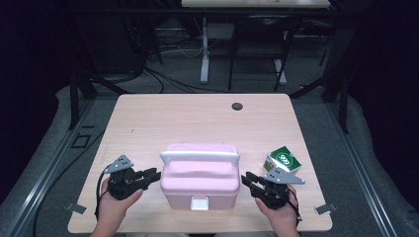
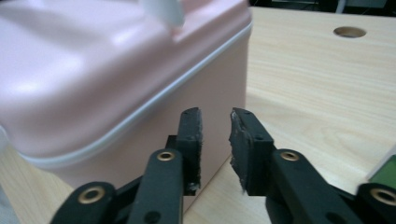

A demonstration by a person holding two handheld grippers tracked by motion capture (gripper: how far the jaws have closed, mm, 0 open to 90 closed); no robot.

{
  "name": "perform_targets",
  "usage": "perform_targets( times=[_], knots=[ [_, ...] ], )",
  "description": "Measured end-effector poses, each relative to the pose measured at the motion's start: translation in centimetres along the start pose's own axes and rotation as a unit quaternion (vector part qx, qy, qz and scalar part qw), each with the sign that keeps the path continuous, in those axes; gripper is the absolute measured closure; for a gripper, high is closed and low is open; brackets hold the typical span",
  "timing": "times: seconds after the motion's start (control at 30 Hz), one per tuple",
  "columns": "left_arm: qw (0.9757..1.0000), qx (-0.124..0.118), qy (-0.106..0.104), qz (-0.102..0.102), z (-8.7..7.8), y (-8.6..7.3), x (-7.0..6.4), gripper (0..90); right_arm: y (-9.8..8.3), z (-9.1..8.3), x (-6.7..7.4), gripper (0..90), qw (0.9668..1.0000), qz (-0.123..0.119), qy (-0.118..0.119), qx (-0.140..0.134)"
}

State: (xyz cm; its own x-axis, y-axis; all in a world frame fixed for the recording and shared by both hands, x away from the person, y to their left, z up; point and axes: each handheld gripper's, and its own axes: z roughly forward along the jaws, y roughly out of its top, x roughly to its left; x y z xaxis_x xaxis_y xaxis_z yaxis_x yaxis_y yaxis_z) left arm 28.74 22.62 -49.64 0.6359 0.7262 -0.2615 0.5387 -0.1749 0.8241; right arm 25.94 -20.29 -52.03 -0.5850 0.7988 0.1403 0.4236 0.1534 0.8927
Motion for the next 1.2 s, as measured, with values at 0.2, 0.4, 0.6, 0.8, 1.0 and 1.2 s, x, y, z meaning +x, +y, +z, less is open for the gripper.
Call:
perform_targets(
  times=[0.2,0.4,0.6,0.8,1.0,1.2],
  knots=[
    [0.9996,-0.018,0.0,0.02,-1.7,2.0,0.0,62.4,1.9,-1.4,-0.9,63.8,0.9996,0.009,0.017,-0.022],
    [0.9988,-0.013,-0.011,0.046,-2.1,3.2,-1.2,59.5,3.9,-2.1,-0.5,61.0,0.9988,-0.017,0.035,-0.03],
    [0.998,-0.01,-0.021,0.059,-1.9,4.0,-2.0,56.3,5.4,-1.9,0.5,58.8,0.9971,-0.031,0.06,-0.036],
    [0.9974,-0.004,-0.02,0.069,-1.2,4.4,-2.4,56.1,5.7,-0.9,1.1,56.3,0.9967,-0.044,0.062,-0.029],
    [0.9975,0.0,-0.028,0.065,0.0,4.6,-2.5,56.2,5.8,0.2,1.3,58.6,0.9964,-0.053,0.061,-0.027],
    [0.9976,-0.001,-0.03,0.063,0.7,4.6,-2.8,58.0,5.8,0.7,1.4,64.0,0.9963,-0.052,0.059,-0.035]
  ],
)
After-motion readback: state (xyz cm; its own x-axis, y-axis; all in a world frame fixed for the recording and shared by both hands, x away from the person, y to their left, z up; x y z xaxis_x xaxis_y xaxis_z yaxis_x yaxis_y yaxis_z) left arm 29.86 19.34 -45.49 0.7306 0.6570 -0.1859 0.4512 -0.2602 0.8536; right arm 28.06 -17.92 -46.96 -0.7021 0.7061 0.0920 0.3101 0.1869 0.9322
